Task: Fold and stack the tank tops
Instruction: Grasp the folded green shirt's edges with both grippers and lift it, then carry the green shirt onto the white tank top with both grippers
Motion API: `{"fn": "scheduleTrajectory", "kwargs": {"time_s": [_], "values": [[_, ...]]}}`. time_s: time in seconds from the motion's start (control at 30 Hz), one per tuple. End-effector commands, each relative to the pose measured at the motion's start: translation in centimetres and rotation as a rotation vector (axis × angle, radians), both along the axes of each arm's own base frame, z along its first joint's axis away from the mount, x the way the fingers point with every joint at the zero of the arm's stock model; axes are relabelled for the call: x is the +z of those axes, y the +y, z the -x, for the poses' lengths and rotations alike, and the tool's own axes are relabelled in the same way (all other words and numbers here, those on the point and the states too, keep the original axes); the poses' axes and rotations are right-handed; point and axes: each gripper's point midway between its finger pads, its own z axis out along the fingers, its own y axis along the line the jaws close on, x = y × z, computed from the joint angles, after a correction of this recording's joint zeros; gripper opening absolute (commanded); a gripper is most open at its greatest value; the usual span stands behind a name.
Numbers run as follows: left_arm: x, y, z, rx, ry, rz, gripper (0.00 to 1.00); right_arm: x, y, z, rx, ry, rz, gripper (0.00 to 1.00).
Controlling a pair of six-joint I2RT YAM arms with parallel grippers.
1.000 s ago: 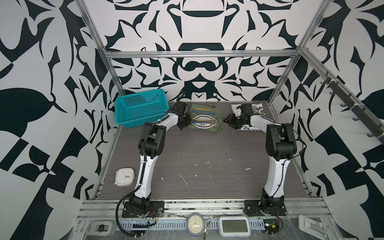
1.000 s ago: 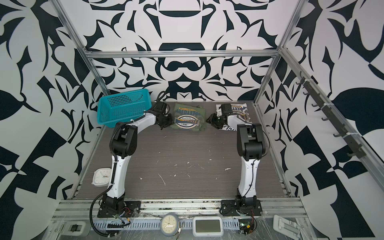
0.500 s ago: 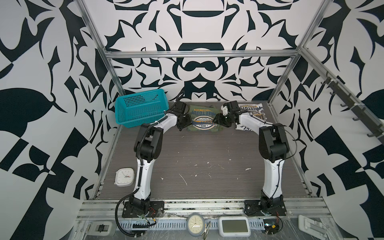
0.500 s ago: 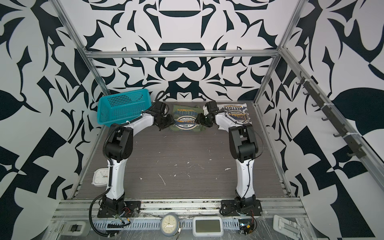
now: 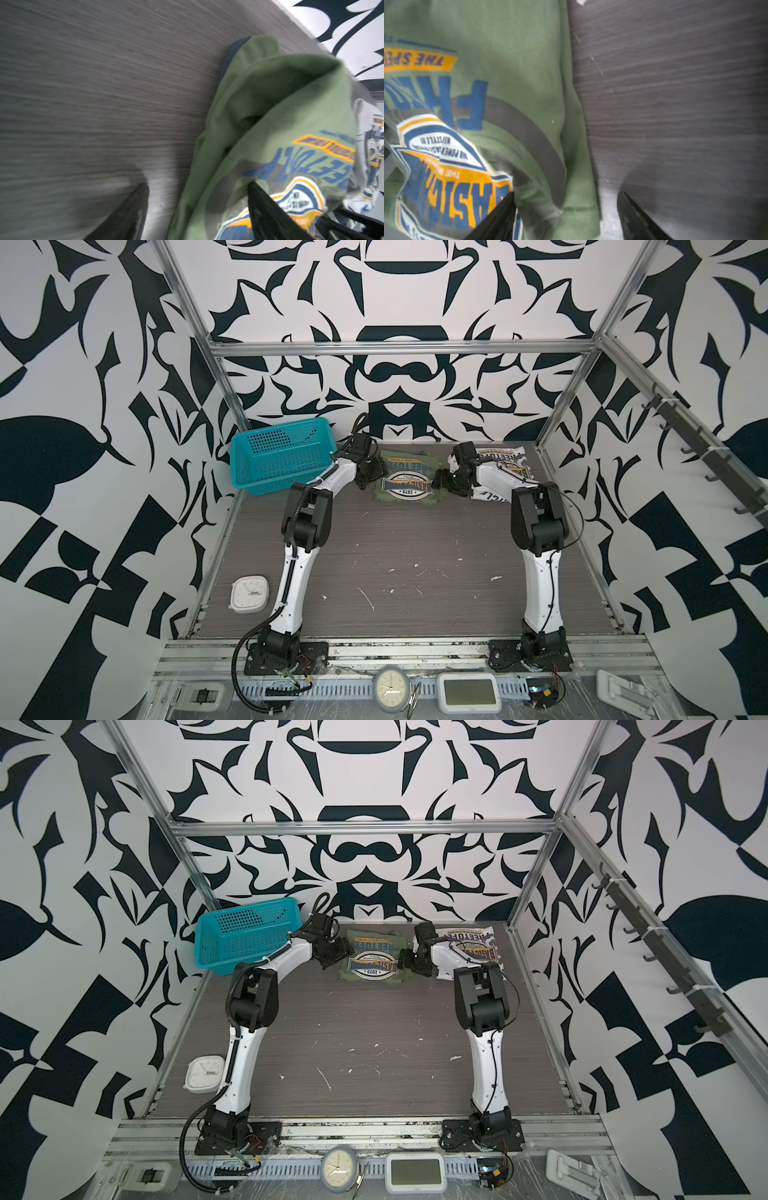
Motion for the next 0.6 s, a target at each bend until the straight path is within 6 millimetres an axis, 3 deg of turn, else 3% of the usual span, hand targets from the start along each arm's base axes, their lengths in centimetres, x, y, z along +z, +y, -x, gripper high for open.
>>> {"fn": "scheduleTrajectory", "kwargs": {"time_s": [0.0,0.1,0.3,0.4,0.57], "values": [[-3.8,0.0,1.4,-0.004,0.109,-0.016,0.72,0.2,0.7,-0.3,0.021,0.015,-0.043,0.81],[-4.3,-0.5,1.5,-0.013,0.125,0.005,0.67,-0.4,1.8,-0.2,0.029,0.040,-0.099,0.79],[-4.4,-2.9,2.1,-0.049,0.140,0.073,0.51,-1.5,3.5,-0.4,0.058,0.073,-0.164,0.60],[-3.9,-4.6,2.3,-0.068,0.131,0.115,0.45,-1.5,4.0,-0.7,0.066,0.075,-0.182,0.55],[-2.4,-7.7,2.4,-0.101,0.118,0.201,0.31,0.0,4.2,-1.6,0.084,0.051,-0.199,0.28]]}}
